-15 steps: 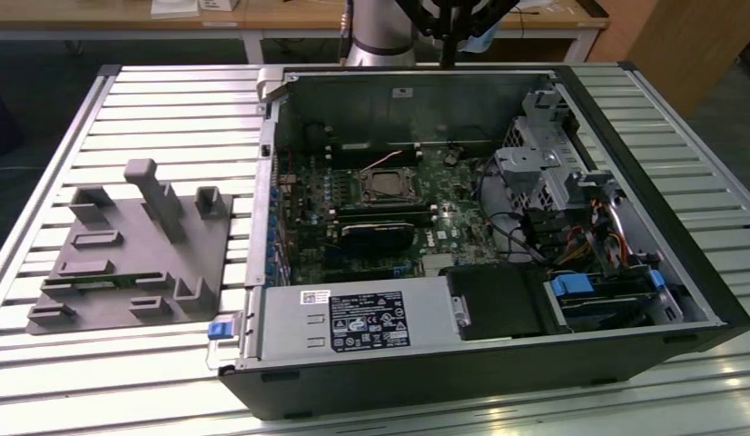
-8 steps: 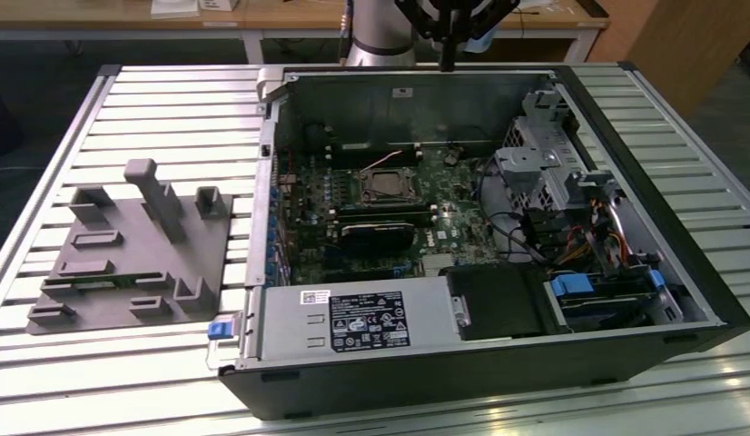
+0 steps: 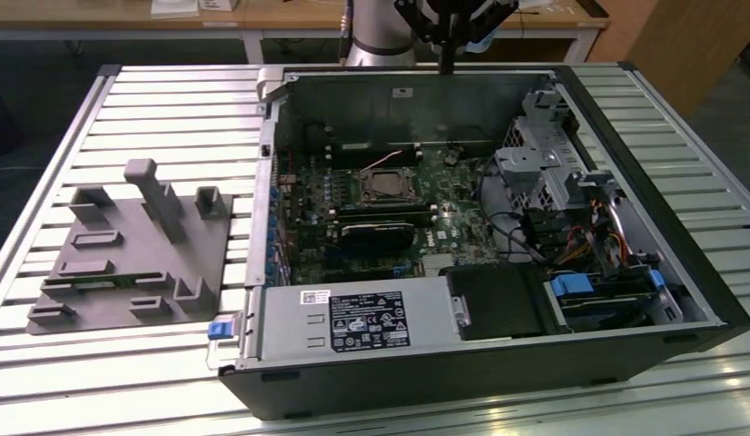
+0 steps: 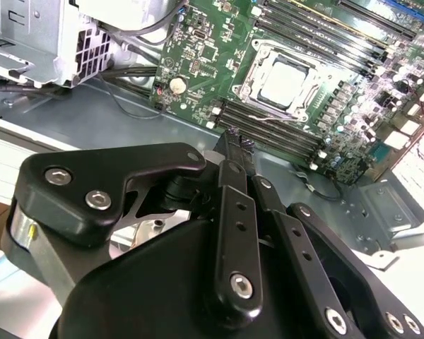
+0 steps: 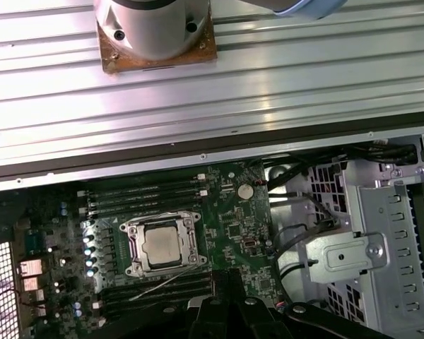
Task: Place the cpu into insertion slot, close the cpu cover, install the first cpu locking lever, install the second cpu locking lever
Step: 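Install the first cpu locking lever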
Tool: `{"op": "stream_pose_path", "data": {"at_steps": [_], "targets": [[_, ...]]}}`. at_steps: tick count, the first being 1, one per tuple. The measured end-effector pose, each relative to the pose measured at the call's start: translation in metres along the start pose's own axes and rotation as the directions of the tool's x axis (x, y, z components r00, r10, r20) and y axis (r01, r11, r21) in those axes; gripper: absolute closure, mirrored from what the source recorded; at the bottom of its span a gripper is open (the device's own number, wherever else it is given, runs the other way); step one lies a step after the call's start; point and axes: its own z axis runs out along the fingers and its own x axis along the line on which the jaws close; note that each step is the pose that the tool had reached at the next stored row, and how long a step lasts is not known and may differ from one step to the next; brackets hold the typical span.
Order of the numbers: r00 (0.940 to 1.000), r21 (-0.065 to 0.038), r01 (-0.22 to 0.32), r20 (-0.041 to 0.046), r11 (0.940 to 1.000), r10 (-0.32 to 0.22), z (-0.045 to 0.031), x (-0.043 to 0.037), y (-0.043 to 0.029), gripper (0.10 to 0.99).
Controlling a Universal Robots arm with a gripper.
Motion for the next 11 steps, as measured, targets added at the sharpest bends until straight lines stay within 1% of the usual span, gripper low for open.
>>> {"op": "stream_pose_path", "data": {"at_steps": [11], "targets": [[1.0, 0.0, 0.0, 0.0, 1.0, 0.0, 0.0046, 0.0003, -0.0004, 0.98]]}}
